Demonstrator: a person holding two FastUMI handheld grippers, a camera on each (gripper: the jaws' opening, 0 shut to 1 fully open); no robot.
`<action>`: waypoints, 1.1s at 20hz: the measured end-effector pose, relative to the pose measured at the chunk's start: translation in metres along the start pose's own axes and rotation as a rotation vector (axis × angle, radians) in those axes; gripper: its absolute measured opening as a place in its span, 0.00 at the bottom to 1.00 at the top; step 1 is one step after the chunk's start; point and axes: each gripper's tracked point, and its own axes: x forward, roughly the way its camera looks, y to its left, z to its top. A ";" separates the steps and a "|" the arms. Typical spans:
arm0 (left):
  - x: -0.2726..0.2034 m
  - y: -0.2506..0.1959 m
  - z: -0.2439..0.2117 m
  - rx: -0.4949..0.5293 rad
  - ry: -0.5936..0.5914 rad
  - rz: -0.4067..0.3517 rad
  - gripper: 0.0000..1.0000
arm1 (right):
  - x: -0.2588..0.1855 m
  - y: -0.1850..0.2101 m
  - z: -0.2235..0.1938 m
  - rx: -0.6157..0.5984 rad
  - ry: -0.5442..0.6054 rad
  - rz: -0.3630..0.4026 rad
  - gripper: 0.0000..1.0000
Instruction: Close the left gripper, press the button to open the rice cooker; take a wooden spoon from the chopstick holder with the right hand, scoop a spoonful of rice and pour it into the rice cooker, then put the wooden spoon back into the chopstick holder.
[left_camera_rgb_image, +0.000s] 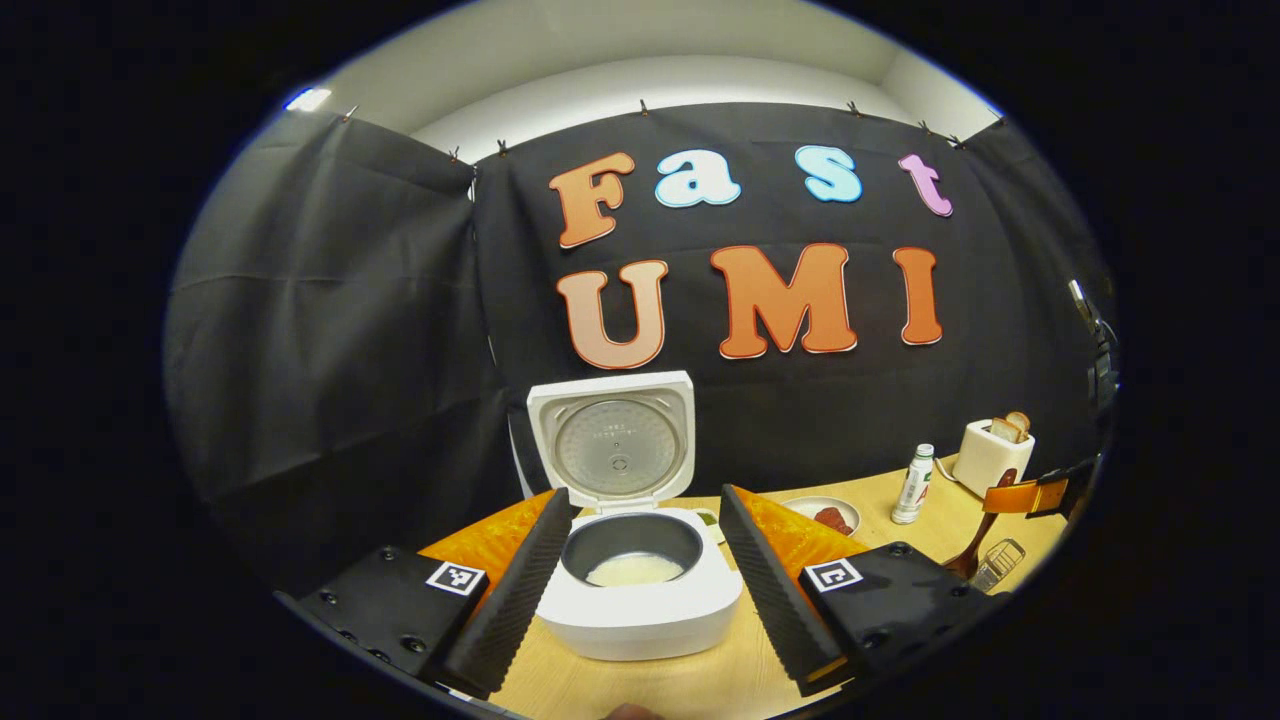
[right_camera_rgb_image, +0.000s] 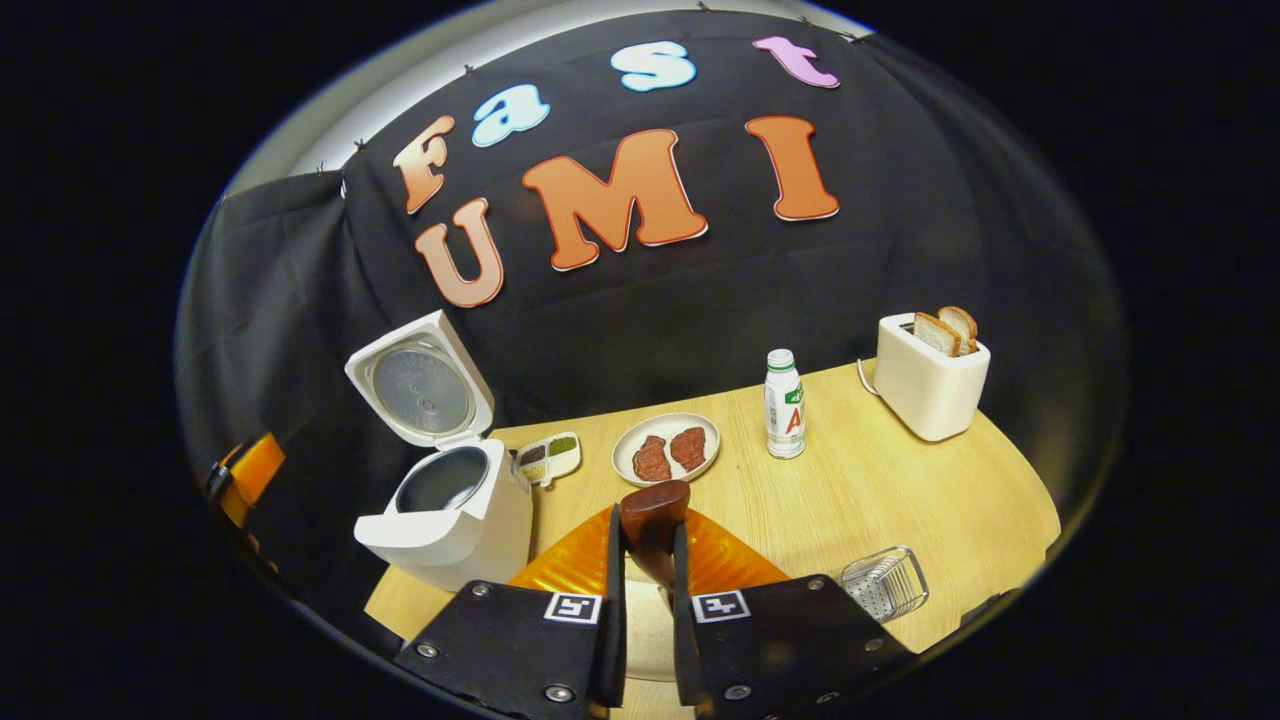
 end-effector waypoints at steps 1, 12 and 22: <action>-0.002 0.004 -0.003 0.002 0.006 0.005 1.00 | 0.005 -0.001 -0.004 -0.018 -0.003 -0.010 0.19; 0.004 0.028 -0.002 0.047 0.023 0.010 1.00 | 0.043 -0.009 -0.047 -0.078 0.001 -0.123 0.19; 0.016 0.032 -0.008 0.056 0.044 0.000 1.00 | 0.052 0.000 -0.071 0.102 0.058 -0.131 0.19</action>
